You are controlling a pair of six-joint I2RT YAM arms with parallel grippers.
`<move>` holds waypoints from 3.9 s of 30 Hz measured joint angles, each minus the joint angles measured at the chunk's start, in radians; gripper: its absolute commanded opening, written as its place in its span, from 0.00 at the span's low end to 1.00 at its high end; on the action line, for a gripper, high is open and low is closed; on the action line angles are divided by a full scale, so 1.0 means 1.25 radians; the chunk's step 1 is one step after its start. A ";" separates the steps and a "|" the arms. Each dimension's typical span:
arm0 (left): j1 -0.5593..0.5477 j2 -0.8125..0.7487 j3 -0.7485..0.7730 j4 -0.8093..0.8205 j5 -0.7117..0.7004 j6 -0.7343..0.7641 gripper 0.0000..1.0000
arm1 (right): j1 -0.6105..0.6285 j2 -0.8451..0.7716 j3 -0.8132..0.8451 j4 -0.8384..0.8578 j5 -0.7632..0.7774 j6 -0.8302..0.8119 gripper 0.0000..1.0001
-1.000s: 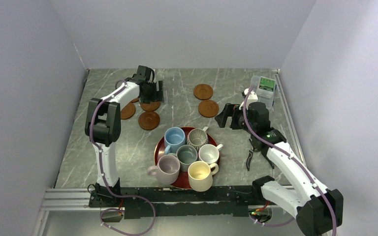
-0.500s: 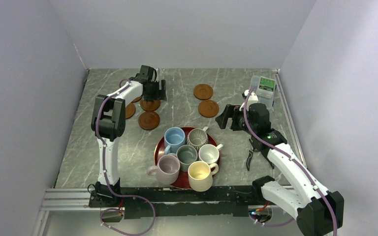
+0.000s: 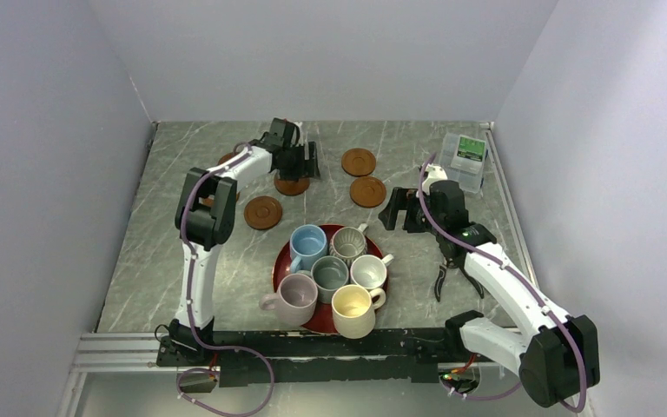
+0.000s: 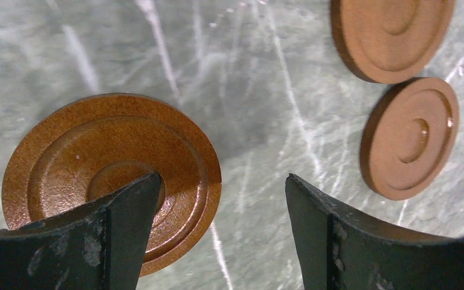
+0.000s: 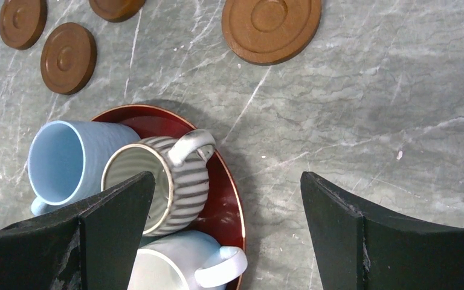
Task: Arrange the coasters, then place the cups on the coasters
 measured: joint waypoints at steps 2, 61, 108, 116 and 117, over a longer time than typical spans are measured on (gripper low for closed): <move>-0.018 0.002 0.000 0.011 0.006 -0.015 0.82 | 0.000 -0.001 0.001 0.002 0.001 0.000 0.96; -0.144 0.142 0.276 -0.027 0.046 -0.096 0.86 | 0.000 -0.103 0.001 -0.036 0.013 -0.022 0.99; 0.028 -0.311 -0.448 0.073 -0.132 -0.157 0.85 | 0.000 -0.119 0.016 -0.013 -0.061 0.020 1.00; 0.028 -0.302 -0.449 0.112 -0.132 -0.178 0.85 | 0.000 -0.111 0.016 -0.013 -0.063 0.020 1.00; 0.028 -0.301 -0.449 0.114 -0.132 -0.178 0.84 | 0.000 -0.111 0.016 -0.013 -0.063 0.020 1.00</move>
